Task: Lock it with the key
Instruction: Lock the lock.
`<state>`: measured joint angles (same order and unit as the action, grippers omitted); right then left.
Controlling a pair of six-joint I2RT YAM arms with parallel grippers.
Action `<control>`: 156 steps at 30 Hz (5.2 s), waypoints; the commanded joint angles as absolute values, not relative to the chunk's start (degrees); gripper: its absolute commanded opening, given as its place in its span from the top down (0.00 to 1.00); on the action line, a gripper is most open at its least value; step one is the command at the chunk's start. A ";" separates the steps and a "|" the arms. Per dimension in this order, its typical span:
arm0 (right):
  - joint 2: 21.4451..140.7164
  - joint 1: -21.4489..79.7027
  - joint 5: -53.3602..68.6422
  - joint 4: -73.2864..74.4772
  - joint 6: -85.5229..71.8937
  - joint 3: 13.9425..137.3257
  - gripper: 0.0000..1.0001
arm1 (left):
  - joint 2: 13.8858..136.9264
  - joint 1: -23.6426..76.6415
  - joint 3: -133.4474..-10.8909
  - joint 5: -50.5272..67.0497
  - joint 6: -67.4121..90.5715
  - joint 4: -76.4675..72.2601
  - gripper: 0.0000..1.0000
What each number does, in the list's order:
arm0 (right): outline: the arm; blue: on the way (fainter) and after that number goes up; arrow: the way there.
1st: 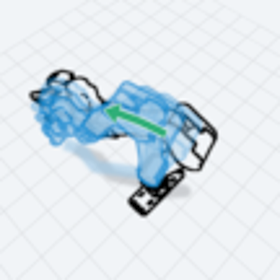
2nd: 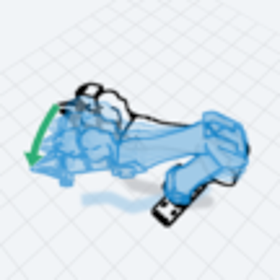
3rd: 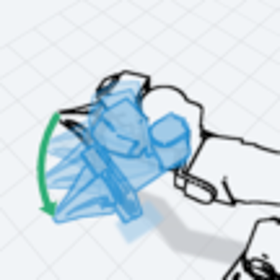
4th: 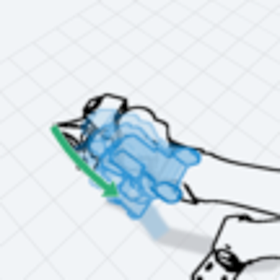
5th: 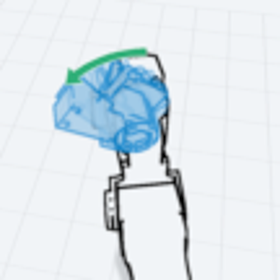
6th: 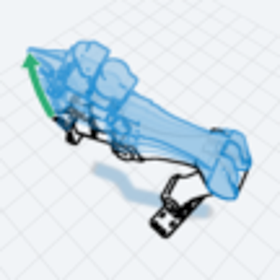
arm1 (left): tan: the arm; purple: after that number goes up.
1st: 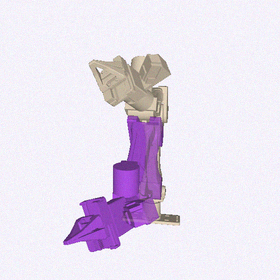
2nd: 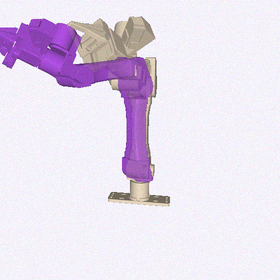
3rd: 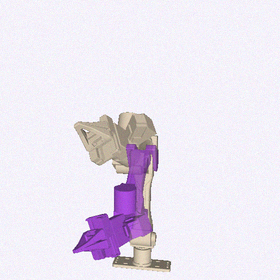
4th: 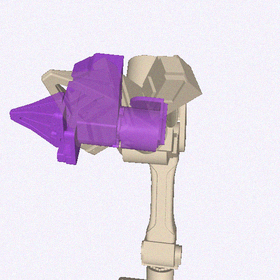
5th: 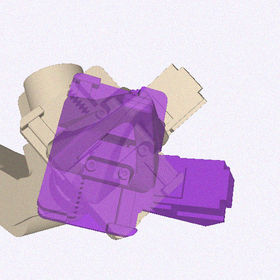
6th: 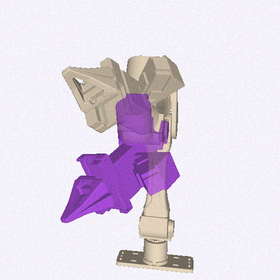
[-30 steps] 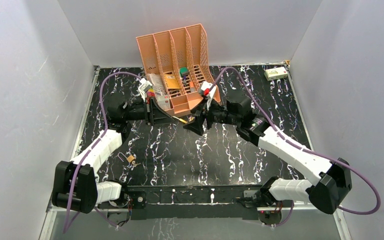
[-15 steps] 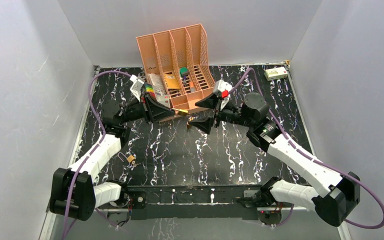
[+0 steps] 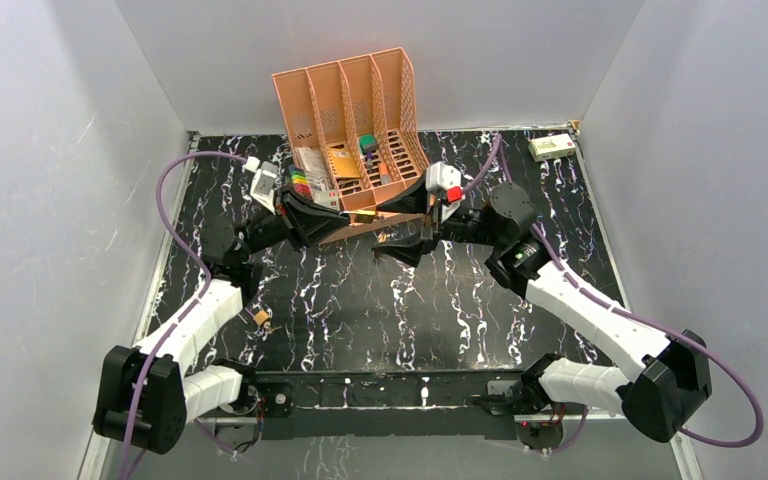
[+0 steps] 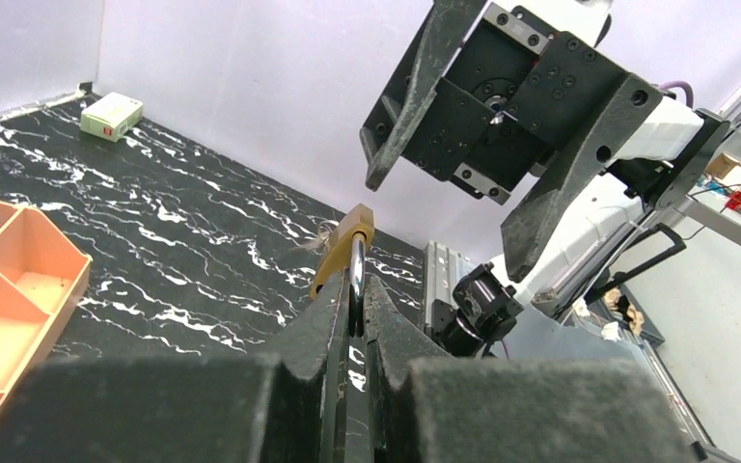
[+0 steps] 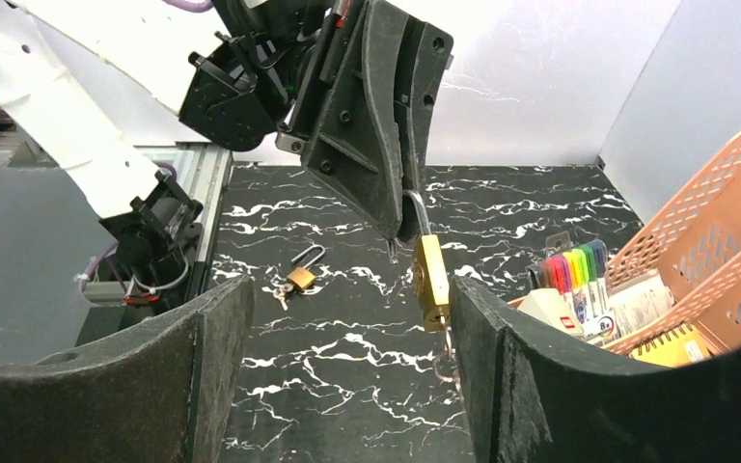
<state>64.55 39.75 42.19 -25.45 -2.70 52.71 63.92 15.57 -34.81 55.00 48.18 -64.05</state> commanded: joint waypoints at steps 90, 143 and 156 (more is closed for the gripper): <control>81.73 29.14 80.47 -26.83 -29.27 67.94 1.00 | 76.04 23.49 -41.84 67.25 80.62 -103.34 0.62; 85.73 36.01 76.84 -31.91 -31.55 67.17 1.00 | 89.70 26.95 -41.86 62.69 73.07 -102.58 1.00; 85.53 36.72 76.10 -24.51 -25.82 69.39 1.00 | 89.86 27.00 -43.67 62.81 70.90 -99.43 1.00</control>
<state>87.79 28.99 82.48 -24.95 -29.52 65.73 88.20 23.83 -41.36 68.75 77.54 -95.35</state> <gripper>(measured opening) 0.157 0.034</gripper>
